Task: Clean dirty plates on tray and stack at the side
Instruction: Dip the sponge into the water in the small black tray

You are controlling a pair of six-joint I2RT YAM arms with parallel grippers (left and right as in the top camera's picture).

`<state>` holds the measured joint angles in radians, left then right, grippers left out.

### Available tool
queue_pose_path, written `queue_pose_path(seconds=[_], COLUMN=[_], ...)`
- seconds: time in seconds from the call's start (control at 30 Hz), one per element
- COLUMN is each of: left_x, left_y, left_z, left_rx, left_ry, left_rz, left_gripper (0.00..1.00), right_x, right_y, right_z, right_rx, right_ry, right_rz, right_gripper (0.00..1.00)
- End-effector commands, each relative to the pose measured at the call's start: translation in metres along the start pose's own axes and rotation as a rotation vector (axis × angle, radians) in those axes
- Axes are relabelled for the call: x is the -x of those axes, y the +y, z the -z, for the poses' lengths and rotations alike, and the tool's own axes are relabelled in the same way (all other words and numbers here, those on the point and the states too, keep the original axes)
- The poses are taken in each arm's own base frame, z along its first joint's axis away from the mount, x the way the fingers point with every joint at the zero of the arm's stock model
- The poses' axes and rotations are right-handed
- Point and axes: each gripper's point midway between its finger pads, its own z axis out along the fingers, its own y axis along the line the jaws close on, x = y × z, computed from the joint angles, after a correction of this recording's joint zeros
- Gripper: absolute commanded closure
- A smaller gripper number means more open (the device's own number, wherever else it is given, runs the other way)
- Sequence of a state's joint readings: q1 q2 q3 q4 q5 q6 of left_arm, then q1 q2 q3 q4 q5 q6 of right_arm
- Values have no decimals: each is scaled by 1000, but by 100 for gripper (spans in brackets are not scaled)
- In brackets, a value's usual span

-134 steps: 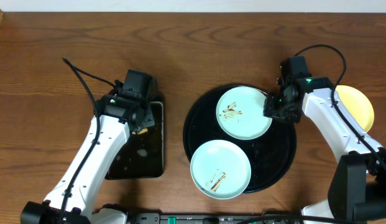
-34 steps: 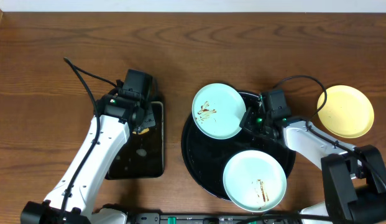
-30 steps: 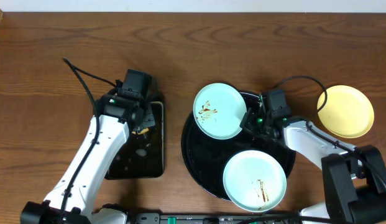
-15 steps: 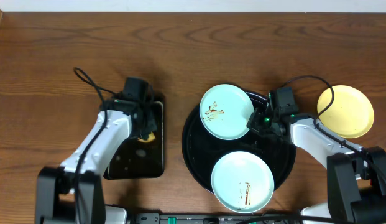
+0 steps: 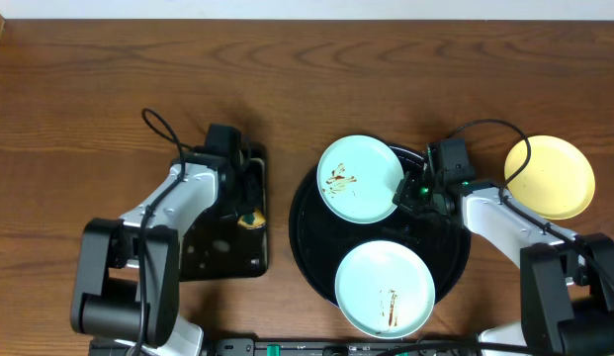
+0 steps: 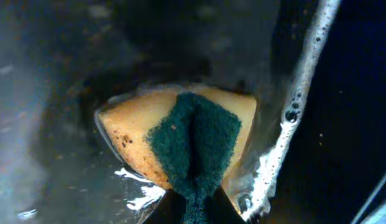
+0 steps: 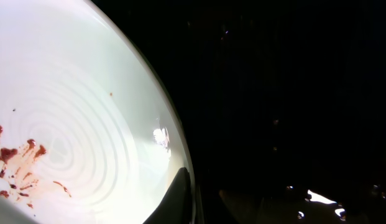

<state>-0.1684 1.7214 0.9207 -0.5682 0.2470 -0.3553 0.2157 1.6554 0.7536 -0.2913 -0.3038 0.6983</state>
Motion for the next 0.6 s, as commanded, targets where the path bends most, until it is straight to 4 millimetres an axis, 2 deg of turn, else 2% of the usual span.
queue_pose_path(seconds=[0.0, 0.17, 0.3, 0.43, 0.47, 0.57], left_x=[-18, -9, 3, 4, 2, -4], left_y=[0, -8, -9, -11, -18, -43], left_z=[-17, 7, 43, 80, 94, 106], left_rx=[-26, -46, -31, -45, -88, -228], left_ry=[90, 26, -97, -200, -226, -221], left_rz=[-9, -20, 3, 13, 2, -51], left_gripper=[93, 93, 93, 93, 93, 93], right_x=[-5, -6, -6, -7, -7, -7], right_y=[-19, -19, -19, -18, -18, -18], right_z=[-5, -5, -5, -5, -5, -5], right_rx=[-56, -55, -56, -51, -50, -50], right_ry=[22, 25, 27, 31, 31, 31], right_rz=[-4, 2, 2, 2, 2, 2], right_gripper=[99, 99, 99, 99, 99, 99])
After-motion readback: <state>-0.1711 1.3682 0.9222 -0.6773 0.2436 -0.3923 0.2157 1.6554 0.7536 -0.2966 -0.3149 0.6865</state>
